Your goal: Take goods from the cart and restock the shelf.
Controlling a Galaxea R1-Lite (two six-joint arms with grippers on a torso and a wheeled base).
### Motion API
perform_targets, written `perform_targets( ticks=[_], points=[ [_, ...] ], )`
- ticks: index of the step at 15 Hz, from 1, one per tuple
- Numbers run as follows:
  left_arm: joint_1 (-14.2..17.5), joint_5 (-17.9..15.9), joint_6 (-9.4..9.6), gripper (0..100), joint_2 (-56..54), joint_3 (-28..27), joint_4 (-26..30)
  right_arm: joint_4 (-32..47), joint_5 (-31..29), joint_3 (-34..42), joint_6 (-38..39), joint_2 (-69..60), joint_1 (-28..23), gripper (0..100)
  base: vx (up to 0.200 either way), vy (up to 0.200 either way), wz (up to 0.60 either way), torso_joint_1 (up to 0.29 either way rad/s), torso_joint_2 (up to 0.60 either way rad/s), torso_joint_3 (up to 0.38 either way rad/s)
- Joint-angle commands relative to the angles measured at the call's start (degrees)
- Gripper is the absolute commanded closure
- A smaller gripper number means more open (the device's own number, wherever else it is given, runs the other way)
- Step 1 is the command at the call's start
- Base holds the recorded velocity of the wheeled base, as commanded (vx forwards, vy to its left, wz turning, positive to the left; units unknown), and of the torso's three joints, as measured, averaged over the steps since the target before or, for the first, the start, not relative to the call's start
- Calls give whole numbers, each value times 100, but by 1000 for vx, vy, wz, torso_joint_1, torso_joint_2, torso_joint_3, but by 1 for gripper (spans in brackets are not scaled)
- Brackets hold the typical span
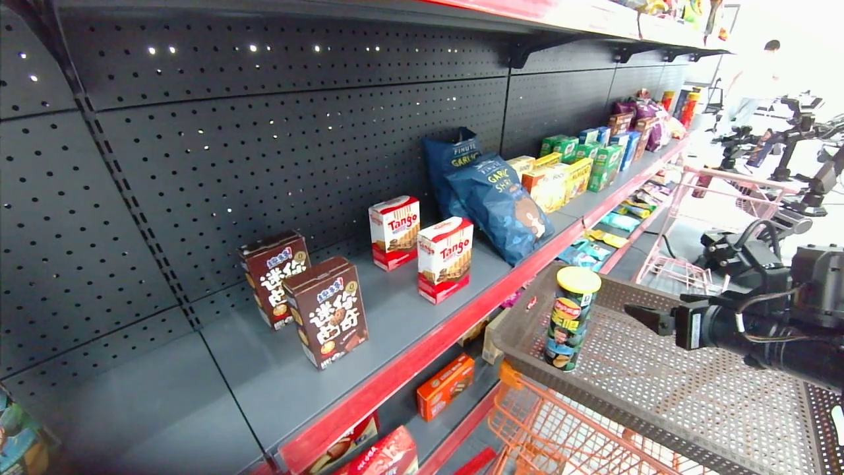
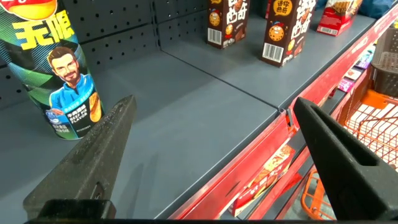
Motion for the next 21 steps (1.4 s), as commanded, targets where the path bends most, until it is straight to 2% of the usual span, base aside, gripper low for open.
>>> perform_targets(
  ticks=[1, 3, 10, 15, 16, 21],
  points=[
    [0, 2, -2, 0, 0, 0, 0, -242, 171, 12, -4, 663, 102, 0, 0, 0, 0, 0, 0, 0],
    [0, 2, -2, 0, 0, 0, 0, -514, 224, 48, 5, 953, 225, 0, 0, 0, 0, 0, 0, 0],
    [0, 2, -2, 0, 0, 0, 0, -2430, 355, -278, 5, 2834, 357, 0, 0, 0, 0, 0, 0, 0],
    [0, 2, -2, 0, 0, 0, 0, -2615, 452, -875, -13, 3370, 365, 0, 0, 0, 0, 0, 0, 0],
    [0, 2, -2, 0, 0, 0, 0, -2624, 461, -1218, -48, 3616, 374, 0, 0, 0, 0, 0, 0, 0],
    [0, 2, -2, 0, 0, 0, 0, -2800, 470, -1561, -66, 4064, 497, 0, 0, 0, 0, 0, 0, 0]
  ],
)
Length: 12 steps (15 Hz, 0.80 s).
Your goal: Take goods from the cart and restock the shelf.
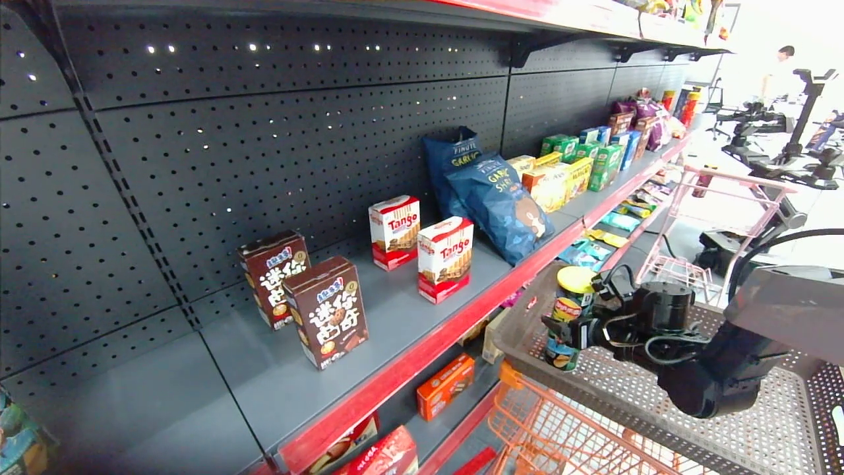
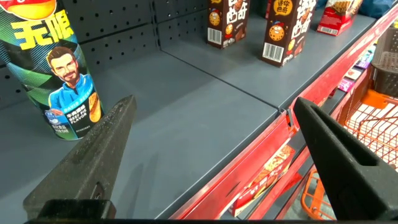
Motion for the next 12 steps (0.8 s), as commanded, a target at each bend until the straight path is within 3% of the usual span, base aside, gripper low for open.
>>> perform_targets(
  ticks=[1, 11, 12],
  points=[
    [0, 2, -2, 0, 0, 0, 0, -67, 2, -81, -3, 275, 71, 0, 0, 0, 0, 0, 0, 0],
    [0, 2, -2, 0, 0, 0, 0, -208, -25, -468, -21, 741, 10, 0, 0, 0, 0, 0, 0, 0],
    [0, 2, -2, 0, 0, 0, 0, -217, -51, -503, -30, 750, 10, 100, 0, 0, 0, 0, 0, 0]
  ],
)
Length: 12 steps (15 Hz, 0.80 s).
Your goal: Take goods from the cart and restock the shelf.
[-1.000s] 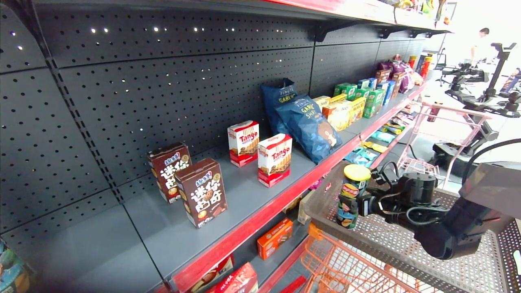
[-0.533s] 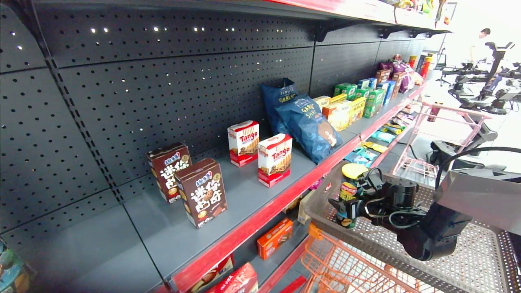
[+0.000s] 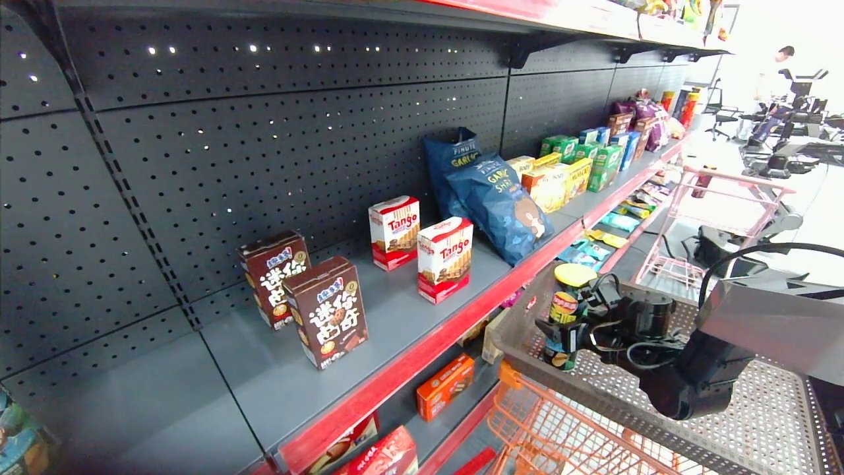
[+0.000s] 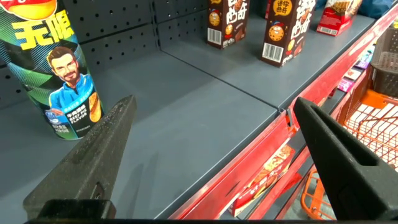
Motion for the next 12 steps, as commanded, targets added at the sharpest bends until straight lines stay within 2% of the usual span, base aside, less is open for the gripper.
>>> perform_targets(
  ticks=[1, 4, 7, 9, 12],
  points=[
    [0, 2, -2, 0, 0, 0, 0, 11, -7, -63, -4, 57, -19, 100, 0, 0, 0, 0, 0, 0],
    [0, 2, -2, 0, 0, 0, 0, 11, -16, -81, -13, -22, -186, 100, 0, 0, 0, 0, 0, 0],
    [0, 2, -2, 0, 0, 0, 0, 327, -69, -54, -57, -550, -239, 100, 0, 0, 0, 0, 0, 0],
    [0, 2, -2, 0, 0, 0, 0, 1356, -227, -54, 31, -1560, -239, 100, 0, 0, 0, 0, 0, 0],
    [0, 2, -2, 0, 0, 0, 0, 2498, -886, 95, 312, -2817, -247, 100, 0, 0, 0, 0, 0, 0]
  ],
)
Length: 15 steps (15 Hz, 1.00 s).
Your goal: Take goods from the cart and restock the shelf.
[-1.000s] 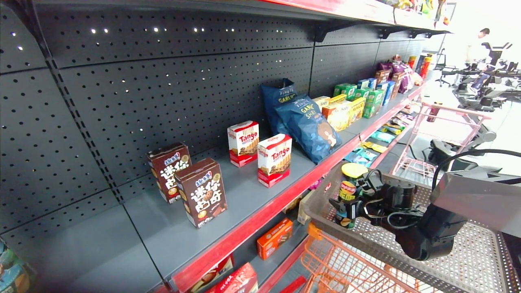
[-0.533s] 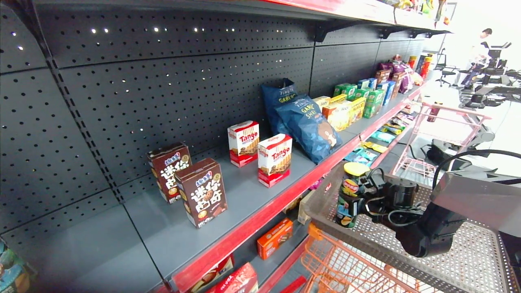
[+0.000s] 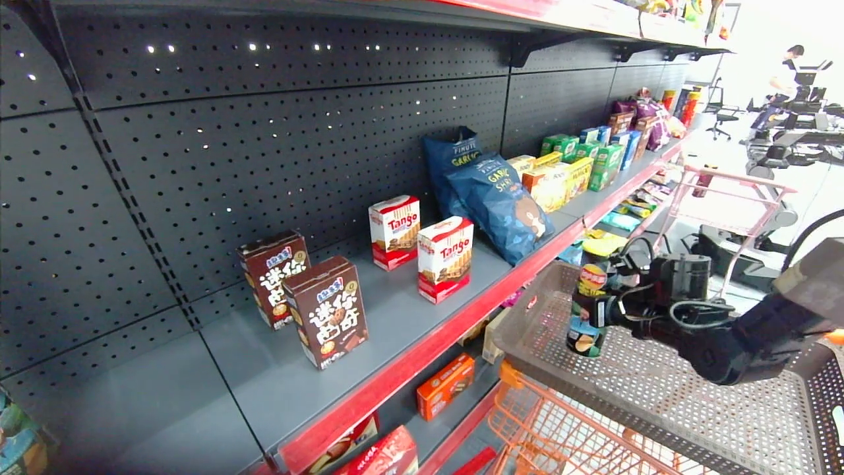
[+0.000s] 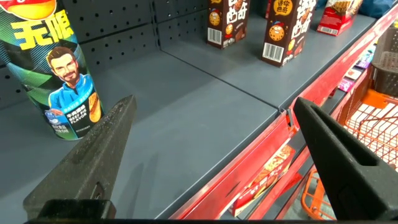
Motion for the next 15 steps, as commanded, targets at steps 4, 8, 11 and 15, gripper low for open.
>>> perform_targets(
  ticks=[4, 8, 11, 15],
  points=[
    [0, 2, -2, 0, 0, 0, 0, 2004, -1293, 811, 567, -3430, -4, 100, 0, 0, 0, 0, 0, 0],
    [0, 2, -2, 0, 0, 0, 0, 2707, -1750, 1962, 541, -5188, -434, 100, 0, 0, 0, 0, 0, 0],
    [0, 2, -2, 0, 0, 0, 0, 2962, -2102, 2577, 541, -5873, -830, 100, 0, 0, 200, -1, 1, 1],
    [0, 2, -2, 0, 0, 0, 0, 2926, -2102, 2937, 532, -6207, -839, 100, 0, 0, 600, -1, -1, 4]
  ],
)
